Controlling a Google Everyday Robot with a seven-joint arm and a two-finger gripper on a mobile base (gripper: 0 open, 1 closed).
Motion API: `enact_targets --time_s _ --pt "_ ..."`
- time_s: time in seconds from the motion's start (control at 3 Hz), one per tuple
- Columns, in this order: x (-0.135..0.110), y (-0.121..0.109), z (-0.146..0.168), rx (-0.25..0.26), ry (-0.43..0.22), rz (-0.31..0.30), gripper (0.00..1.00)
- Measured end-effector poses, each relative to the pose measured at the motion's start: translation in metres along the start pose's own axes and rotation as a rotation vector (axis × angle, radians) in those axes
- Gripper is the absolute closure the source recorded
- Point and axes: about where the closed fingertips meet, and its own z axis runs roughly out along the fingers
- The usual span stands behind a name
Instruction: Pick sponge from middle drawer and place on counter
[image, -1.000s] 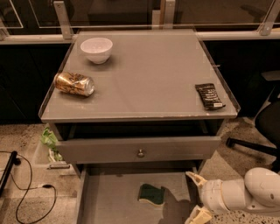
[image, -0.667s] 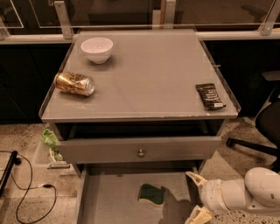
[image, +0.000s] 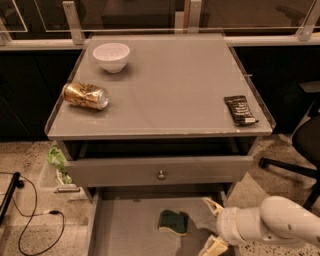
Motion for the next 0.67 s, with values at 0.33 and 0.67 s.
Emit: enact_targets --time_s 0.33,0.67 --pt "0.010 -0.020 0.038 0.063 -0.005 -0.023 0.00" --pt "0.021 -0.034 0.070 0.083 -0.015 -0.036 0.00"
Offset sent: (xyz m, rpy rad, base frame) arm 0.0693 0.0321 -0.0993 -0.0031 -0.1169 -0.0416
